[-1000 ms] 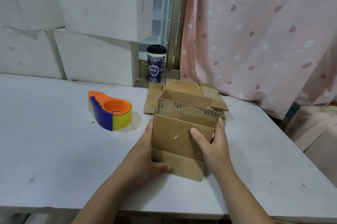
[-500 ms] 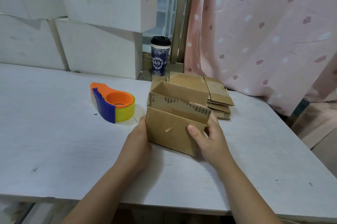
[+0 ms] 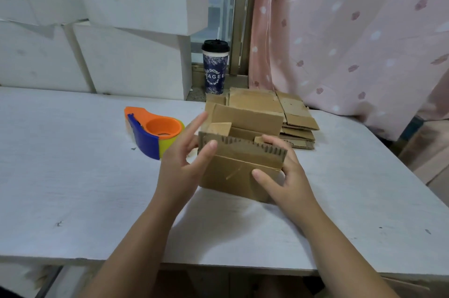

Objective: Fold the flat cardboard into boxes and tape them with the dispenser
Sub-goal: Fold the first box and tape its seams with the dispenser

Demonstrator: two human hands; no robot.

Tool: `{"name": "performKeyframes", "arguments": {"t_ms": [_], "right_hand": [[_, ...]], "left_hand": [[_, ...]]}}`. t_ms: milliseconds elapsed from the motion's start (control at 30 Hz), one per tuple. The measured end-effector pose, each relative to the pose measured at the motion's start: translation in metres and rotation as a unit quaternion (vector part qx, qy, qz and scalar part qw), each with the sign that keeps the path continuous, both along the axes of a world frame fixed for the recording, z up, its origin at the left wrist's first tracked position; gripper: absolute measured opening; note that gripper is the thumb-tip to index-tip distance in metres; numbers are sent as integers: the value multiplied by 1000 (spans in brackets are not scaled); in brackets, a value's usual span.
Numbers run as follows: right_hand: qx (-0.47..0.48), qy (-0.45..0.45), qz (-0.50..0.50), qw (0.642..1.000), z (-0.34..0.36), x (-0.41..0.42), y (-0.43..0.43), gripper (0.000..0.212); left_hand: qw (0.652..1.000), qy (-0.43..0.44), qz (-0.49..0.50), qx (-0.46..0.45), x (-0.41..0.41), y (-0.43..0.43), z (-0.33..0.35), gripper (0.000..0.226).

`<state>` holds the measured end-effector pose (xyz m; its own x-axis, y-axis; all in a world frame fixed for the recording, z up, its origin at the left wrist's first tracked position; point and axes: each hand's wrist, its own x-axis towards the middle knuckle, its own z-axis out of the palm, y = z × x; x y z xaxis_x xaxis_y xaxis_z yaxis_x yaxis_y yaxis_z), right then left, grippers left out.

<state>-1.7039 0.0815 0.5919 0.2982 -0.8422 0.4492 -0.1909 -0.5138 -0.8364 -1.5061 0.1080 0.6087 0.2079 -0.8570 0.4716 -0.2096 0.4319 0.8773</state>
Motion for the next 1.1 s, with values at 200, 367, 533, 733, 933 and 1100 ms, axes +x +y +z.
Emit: {"name": "performKeyframes", "arguments": {"t_ms": [200, 367, 533, 733, 933, 1100], "right_hand": [[1, 48, -35, 998, -5, -1, -3, 50], [0, 5, -35, 999, -9, -2, -6, 40], [-20, -26, -94, 995, -11, 1, -7, 31], [31, -54, -50, 997, -3, 1, -9, 74], [-18, 18, -66, 997, 1, 0, -13, 22], [-28, 78, -71, 994, 12, 4, -14, 19]], "left_hand": [[996, -82, 21, -3, 10, -13, 4, 19], [995, -83, 47, 13, 6, -16, 4, 12], [993, -34, 37, 110, 4, -25, 4, 34], [976, 102, -100, 164, 2, -30, -3, 58], [990, -54, -46, 120, 1, -27, 2, 41], [915, -362, 178, -24, -13, -19, 9, 34]]}}
